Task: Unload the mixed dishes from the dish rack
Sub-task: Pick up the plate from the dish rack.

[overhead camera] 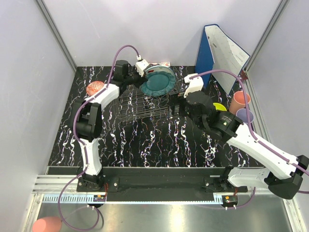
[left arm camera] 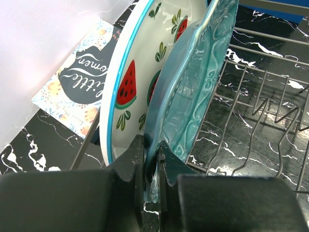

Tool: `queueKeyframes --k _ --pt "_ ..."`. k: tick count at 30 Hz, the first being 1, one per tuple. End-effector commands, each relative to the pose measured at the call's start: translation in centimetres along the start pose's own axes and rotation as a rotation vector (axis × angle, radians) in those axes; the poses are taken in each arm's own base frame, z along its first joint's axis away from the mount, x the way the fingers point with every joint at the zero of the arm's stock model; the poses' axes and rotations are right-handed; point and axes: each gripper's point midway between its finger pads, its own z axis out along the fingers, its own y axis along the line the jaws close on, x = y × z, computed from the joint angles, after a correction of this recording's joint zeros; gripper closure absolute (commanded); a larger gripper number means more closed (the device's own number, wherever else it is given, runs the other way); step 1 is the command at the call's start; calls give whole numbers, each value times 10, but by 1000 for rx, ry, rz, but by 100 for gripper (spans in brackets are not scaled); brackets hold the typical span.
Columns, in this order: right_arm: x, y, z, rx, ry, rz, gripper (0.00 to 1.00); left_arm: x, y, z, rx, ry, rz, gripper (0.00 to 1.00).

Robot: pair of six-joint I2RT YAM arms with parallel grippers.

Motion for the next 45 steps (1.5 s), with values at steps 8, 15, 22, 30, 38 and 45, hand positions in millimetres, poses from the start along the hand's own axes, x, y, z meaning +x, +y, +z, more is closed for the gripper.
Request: queueKeyframes --k 8,15,22,30,38,45 --pt "-7 4 -5 -30 -25 49 0 -117 24 -55 -85 -183 81 100" --pt "-8 4 -5 -30 -30 52 0 -160 29 -71 -104 -262 95 100" --pt "-8 5 -5 -35 -29 48 0 -158 24 -69 -86 -262 83 100" --pt "2 2 -3 -25 -12 48 0 -133 8 -63 -72 -288 53 100" --pt "11 1 1 -18 4 44 0 -115 -24 -60 -47 -290 71 100" --pt "14 1 3 -16 6 40 0 -104 -45 -54 -57 -246 217 100"
